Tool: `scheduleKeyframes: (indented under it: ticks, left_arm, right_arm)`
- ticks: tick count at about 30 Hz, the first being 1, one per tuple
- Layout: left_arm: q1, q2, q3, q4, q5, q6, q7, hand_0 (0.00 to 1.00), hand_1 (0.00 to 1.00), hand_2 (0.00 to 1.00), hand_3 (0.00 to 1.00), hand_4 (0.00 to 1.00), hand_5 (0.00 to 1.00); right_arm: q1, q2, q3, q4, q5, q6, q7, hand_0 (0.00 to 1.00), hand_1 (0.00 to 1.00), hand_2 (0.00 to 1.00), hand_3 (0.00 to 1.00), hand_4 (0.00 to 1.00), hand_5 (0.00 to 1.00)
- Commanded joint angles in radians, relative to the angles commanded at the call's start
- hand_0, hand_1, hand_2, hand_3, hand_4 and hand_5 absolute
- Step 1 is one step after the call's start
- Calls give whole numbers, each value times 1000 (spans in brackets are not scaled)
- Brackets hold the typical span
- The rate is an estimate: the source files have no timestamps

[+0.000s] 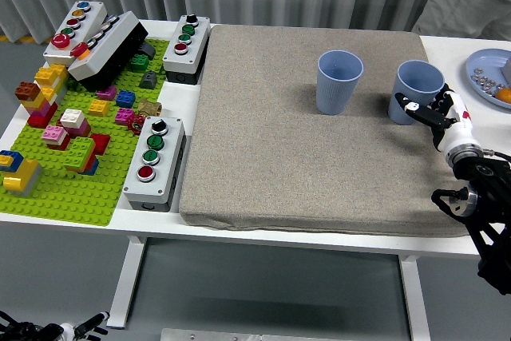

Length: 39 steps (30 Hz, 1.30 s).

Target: Pick cup pour cup place

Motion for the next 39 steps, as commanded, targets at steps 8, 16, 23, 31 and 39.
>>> scheduleKeyframes:
  ticks: [8, 16, 23, 31, 39]
  left_arm:
    - [2, -1, -2, 0, 2, -1, 0, 851, 860, 888, 786, 594, 998]
    - [1, -1, -3, 0, 4, -1, 0, 850, 860, 885, 786, 594, 998]
    - [1, -1, -4, 0, 1, 0, -1, 850, 860, 885, 785, 594, 998]
    - [2, -2, -6, 0, 4, -1, -1, 851, 860, 885, 784, 595, 998]
    - [4, -2, -6, 0, 4, 0, -1, 851, 860, 885, 784, 595, 998]
  right_arm:
    - [0, -7, 25, 6, -25, 77, -20, 837, 715, 658, 762, 600, 2]
    - [0, -10, 31, 6, -38, 108, -40, 874, 796, 744, 825, 697, 56]
    - [0, -11, 36, 7, -49, 113, -50, 882, 791, 759, 832, 709, 72]
    - [2, -16, 50, 4, -86, 167, -80, 953, 911, 939, 942, 789, 176]
    - [1, -17, 56, -1, -104, 183, -98, 960, 919, 972, 956, 787, 178]
